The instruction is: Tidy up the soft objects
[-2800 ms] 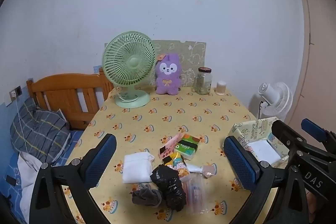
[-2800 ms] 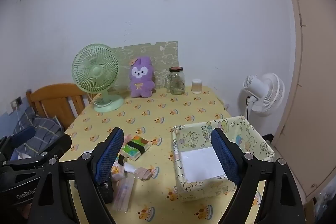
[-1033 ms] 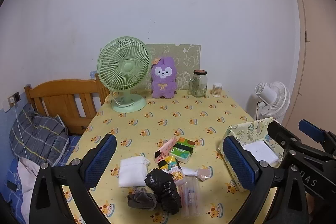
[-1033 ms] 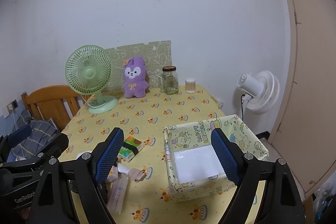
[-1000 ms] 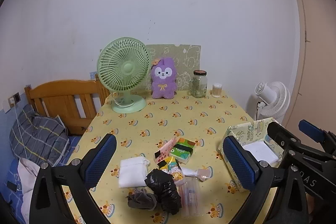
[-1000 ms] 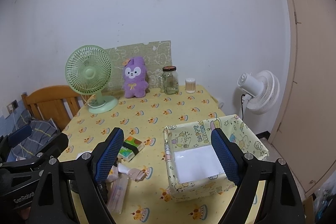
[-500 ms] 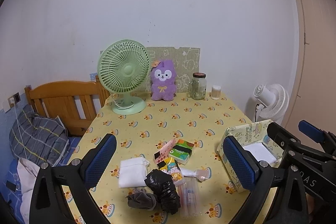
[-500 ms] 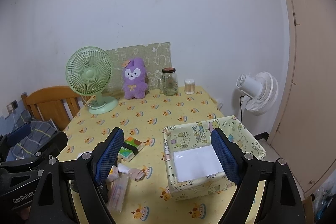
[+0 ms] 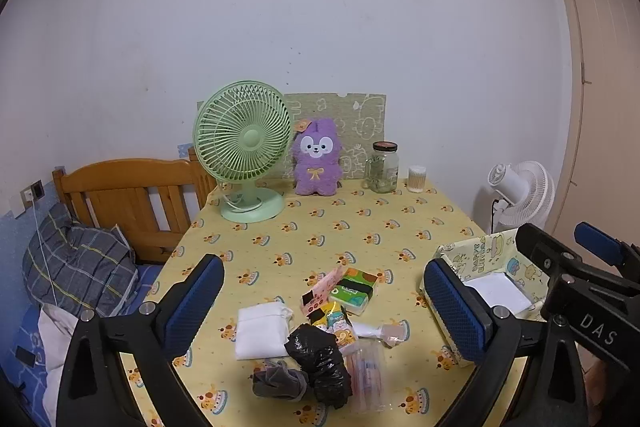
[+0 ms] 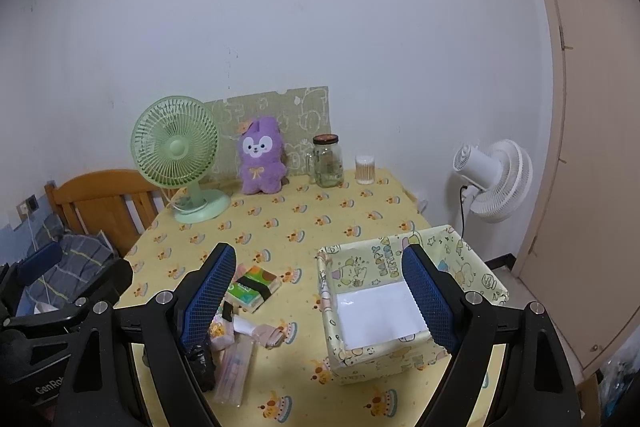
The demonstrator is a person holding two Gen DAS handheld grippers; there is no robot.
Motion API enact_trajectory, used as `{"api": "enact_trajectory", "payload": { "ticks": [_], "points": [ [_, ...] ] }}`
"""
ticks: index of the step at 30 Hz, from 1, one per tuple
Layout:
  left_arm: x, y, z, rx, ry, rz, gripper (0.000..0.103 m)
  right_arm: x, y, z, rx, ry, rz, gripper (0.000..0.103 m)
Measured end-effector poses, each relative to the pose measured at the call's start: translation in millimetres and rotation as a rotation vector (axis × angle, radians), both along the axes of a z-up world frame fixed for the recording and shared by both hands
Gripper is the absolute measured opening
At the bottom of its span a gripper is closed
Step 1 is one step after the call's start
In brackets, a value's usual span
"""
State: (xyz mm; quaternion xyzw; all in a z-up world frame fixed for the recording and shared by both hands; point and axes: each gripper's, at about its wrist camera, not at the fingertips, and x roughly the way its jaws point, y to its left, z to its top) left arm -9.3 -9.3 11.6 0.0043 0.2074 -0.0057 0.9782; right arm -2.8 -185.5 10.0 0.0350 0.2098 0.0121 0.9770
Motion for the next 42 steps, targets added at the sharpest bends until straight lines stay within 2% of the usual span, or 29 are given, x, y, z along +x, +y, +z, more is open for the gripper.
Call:
{"api": "enact_trajectory", "payload": {
  "ticks": [11, 20, 26, 28, 30, 34, 42],
  "points": [
    [3, 5, -9, 0.0, 0.013, -0.001, 0.095, 6, 7, -5, -0.003, 0.007, 0.0, 0.087],
    [16, 8, -32, -0.005, 0.072, -0.004, 0.09, 20, 19, -20, -0.006, 0.041, 0.022, 0.087],
    [22, 14, -45, -0.023, 0.095, 0.007, 0.087, 28, 32, -33, -0.019, 0.057, 0.046, 0.087],
    [25, 16, -51, -0.02, 0.103, 0.015, 0.087, 30, 37, -39, -0.024, 0.062, 0.039, 0.082],
    [26, 17, -58, -0.005, 0.111, 0.026, 0.087, 31, 40, -44, -0.028, 0.062, 0.031, 0.082],
    [28, 22, -70, -0.004, 0.131, 0.024, 0.087, 36, 47, -59, -0.003, 0.092, 0.052, 0.082],
    [35, 33, -91, -0.028, 0.191, 0.027, 0.085, 42, 67, -79, -0.02, 0.125, 0.102, 0.08]
  ]
}}
